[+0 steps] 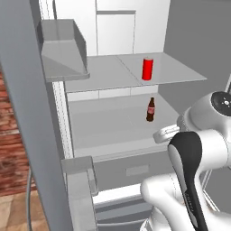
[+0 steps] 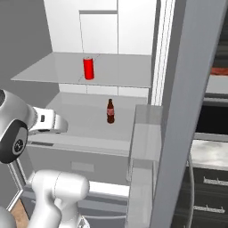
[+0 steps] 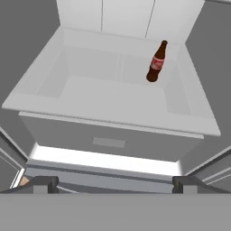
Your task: Open the fridge, grab two sodas, and place both sodas inside the bowl with ice on the dining counter.
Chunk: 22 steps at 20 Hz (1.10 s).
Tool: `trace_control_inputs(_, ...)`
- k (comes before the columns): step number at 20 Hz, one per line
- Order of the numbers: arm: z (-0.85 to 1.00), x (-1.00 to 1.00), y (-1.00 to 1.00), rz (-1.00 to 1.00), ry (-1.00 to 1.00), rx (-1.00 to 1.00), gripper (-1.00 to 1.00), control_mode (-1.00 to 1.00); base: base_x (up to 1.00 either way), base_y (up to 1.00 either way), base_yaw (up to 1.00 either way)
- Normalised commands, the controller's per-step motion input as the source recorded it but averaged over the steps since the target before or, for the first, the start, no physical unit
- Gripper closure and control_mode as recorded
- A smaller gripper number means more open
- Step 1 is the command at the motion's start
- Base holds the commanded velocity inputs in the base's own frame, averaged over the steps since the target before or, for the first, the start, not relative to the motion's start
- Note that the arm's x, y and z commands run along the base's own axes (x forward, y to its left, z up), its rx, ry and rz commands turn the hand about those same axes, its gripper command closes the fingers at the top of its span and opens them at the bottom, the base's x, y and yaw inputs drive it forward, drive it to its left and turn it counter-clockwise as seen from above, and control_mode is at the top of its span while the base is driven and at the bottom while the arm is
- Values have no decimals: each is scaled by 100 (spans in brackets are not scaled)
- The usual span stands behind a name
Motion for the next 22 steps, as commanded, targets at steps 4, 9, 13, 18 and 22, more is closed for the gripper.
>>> trace_control_inputs(4,0,0,0,0,0,0,-100,100,15,-29,-8)
trace_control_inputs(9,0,0,0,0,0,0,-100,100,26,-82,-5)
trace_control_inputs(13,0,0,0,0,0,0,-100,100,18,-60,-5)
trace_control_inputs(18,0,0,0,0,0,0,-100,100,45,5,0)
trace_control_inputs(22,0,0,0,0,0,0,-100,100,6,21,0)
